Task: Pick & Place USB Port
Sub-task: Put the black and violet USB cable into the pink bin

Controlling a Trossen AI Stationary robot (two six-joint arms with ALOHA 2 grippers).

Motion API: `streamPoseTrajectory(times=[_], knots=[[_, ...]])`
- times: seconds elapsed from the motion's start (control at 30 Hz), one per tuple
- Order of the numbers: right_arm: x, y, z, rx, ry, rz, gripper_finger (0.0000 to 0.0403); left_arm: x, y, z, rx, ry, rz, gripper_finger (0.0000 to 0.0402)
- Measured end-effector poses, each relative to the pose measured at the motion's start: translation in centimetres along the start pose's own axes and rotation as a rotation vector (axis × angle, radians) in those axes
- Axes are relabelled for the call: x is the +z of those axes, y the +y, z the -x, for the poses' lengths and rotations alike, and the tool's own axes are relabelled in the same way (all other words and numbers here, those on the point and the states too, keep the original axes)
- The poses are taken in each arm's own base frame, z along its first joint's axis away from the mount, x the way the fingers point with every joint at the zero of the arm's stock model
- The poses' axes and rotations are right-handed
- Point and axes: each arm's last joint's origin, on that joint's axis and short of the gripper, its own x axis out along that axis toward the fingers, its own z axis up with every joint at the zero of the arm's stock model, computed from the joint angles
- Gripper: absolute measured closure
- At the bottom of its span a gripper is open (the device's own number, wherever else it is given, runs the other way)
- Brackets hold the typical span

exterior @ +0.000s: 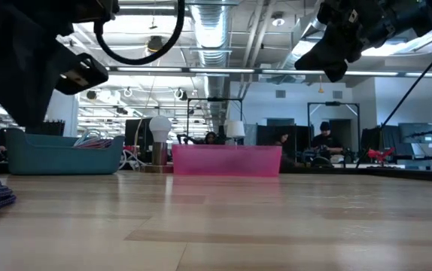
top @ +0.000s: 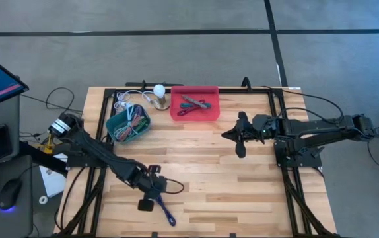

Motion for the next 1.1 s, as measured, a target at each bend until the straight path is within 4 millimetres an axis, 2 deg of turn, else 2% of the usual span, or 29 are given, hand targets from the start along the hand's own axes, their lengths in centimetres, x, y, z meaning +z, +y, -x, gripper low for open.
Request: streamPoseTrajectory(times=[0.27,0.57,0.83,1.1], knots=[[0.0,0.0,0.0,0.0,0.0,-0.002,0.0392,0.0,-0.1,-0.3,-0.024,0.009,0.002,0.0313],[0.0,0.0,0.0,0.0,0.002,0.001,0.0392,0.4,-0.6,-2.3,-0.101,0.008,0.0,0.0244],[0.0,0.0,0.0,-0.001,0.003,0.001,0.0392,-0.3,-0.7,-4.7,-0.129,0.097,0.01,0.0222],[0.0,0.0,0.0,-0.001,0.003,0.001,0.0392,-0.5,-0.7,-6.4,-0.118,0.122,0.01,0.0225]])
